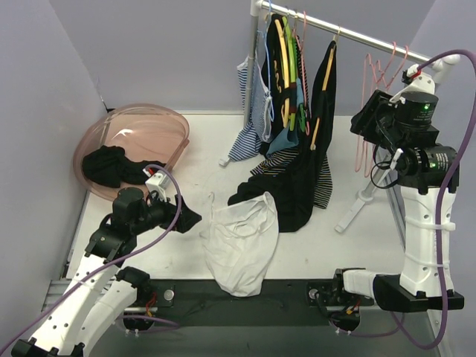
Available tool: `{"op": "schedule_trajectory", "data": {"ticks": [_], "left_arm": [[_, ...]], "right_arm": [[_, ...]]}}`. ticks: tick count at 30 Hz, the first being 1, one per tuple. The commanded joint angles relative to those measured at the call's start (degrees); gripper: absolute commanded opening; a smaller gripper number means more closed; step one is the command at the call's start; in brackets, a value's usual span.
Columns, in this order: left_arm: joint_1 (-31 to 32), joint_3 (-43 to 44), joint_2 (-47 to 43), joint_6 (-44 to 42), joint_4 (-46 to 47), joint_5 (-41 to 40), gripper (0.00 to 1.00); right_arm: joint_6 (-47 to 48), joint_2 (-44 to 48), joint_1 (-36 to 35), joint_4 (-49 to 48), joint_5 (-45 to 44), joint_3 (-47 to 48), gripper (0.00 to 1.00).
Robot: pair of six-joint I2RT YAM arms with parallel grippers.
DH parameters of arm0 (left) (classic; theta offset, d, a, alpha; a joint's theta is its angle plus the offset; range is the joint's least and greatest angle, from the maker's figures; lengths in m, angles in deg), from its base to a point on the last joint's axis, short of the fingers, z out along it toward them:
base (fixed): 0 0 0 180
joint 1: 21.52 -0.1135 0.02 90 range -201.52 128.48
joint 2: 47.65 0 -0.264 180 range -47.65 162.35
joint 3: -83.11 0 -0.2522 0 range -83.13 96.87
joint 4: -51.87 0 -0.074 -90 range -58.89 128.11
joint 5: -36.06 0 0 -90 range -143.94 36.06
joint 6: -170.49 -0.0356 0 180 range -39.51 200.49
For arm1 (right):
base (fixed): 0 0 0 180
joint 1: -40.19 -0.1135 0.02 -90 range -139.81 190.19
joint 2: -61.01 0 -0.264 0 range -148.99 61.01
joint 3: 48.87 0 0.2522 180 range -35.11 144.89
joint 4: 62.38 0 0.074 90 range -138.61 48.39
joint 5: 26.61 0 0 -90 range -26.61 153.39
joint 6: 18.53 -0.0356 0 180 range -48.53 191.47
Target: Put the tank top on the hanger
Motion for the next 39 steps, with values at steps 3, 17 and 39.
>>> {"op": "schedule_trajectory", "data": {"ticks": [3, 17, 39], "left_arm": [[-0.4, 0.8, -0.5, -0.6, 0.4, 1.1, 0.90], [-0.4, 2.0, -0.1, -0.4, -0.5, 1.3, 0.90], [-0.5, 6.5, -0.6, 0.7, -3.7, 0.8, 0.90]], "right_arm": [[2.4, -2.1, 0.3, -0.5, -3.3, 1.1, 0.46], [5.6, -5.4, 0.2, -1.5, -6.5, -0.2, 0.44], [10.2, -1.7, -4.4, -4.9, -5.1, 2.3, 0.00]]}}
